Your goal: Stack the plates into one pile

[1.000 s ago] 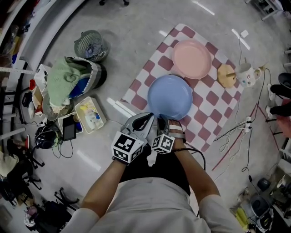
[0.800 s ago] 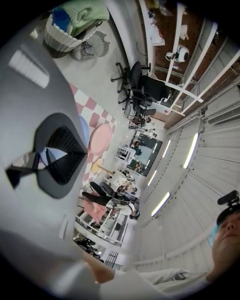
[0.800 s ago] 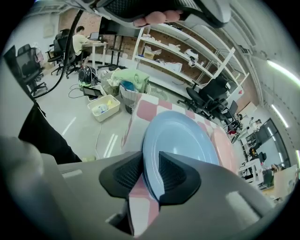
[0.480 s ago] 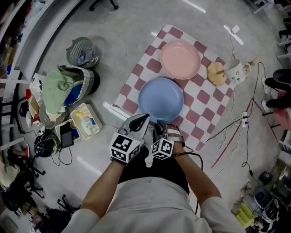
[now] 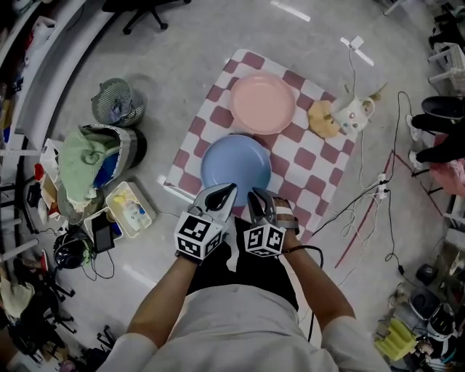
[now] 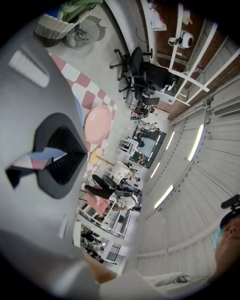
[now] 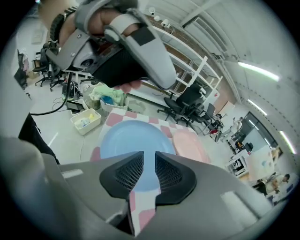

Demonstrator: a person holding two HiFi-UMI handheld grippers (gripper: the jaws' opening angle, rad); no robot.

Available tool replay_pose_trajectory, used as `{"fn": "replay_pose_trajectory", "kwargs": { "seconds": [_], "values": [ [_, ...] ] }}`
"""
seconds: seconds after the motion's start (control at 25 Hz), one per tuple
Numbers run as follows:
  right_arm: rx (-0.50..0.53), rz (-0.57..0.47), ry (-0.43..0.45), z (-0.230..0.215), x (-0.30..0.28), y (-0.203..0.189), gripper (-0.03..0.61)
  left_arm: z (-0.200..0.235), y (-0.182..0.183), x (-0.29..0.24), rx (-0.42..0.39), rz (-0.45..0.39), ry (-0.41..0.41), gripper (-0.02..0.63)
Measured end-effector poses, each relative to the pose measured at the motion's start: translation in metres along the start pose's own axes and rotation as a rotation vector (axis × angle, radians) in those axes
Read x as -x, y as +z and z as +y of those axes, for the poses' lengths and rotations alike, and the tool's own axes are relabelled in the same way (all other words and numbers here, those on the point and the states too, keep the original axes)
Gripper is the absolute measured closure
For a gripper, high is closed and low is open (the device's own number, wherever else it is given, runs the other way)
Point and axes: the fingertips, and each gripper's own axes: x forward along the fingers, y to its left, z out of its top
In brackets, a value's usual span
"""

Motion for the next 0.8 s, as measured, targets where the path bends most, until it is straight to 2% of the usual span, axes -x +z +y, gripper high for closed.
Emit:
{"fn": "replay_pose_trajectory", "kwargs": {
  "seconds": [0.2, 0.44, 0.8],
  "values": [
    [-0.055, 0.018, -0.069, -0.057, -0.012, -0.023, 0.497, -0.003, 0.014, -0.029, 0.015, -0.005, -0.002, 0.607],
    [-0.044, 0.035, -0.096, -0.107, -0.041, -0.045, 0.497, 0.004, 0.023, -0.066, 0.054, -0.001, 0.012, 0.607],
    [0.022, 0.078, -0.062, -0.143, -0.103, -0.077, 0.497, 0.024, 0.03, -0.107, 0.065, 0.028, 0.038, 0.607]
  ]
}}
